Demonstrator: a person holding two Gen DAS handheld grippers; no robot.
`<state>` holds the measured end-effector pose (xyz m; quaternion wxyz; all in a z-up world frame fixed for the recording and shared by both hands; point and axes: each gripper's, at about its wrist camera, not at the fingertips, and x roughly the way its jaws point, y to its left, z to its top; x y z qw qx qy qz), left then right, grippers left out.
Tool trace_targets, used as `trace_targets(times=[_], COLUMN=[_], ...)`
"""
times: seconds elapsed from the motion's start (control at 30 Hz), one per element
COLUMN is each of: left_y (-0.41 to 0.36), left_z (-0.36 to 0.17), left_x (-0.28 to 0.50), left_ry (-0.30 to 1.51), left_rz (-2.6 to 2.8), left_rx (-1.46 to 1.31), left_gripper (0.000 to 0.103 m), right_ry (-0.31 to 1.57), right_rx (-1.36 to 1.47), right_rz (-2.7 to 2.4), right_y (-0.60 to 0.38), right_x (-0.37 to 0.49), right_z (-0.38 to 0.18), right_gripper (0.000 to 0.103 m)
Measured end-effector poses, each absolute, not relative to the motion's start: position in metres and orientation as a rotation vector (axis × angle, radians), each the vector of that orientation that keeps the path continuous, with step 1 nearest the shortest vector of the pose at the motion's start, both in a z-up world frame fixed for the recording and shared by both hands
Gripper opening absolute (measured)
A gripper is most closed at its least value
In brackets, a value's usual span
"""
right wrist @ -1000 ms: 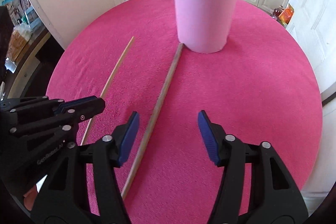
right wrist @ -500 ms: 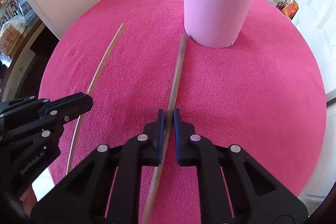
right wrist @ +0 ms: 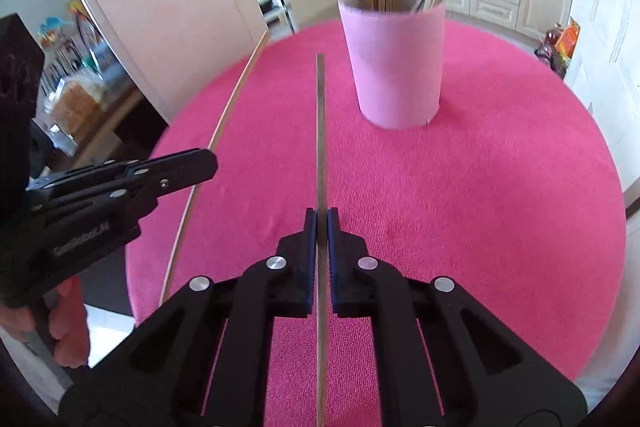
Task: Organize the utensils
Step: 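Lift the left gripper's chopstick while the right gripper pinches and lifts the other, then hold both chopsticks upright above the pink cup and lower them into it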
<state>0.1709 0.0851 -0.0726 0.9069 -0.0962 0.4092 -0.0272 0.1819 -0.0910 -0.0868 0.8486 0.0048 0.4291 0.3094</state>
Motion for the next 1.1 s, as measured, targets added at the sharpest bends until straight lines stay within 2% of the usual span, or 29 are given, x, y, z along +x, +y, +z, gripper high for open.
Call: trace_targets(times=[0.43,0.8,1.1], left_y=[0.048,0.047,0.044], left_z=[-0.012,0.029,0.046], left_x=[0.156,0.177,0.210], left_ry=[0.407,0.150,0.035], left_rz=[-0.058,-0.093,-0.104], left_rx=[-0.119,-0.166,-0.213], left_gripper=[0.006,0.006,0.006], right_ry=[0.523,0.297,0.183], right_rx=[0.188,0.251,0.256], right_rz=[0.717,0.660,0.587], right_y=[-0.130,-0.157,-0.160], right_x=[0.168,0.185,0.209], right_z=[-0.019,0.025,0.034], right_gripper=[0.006,0.006,0.006])
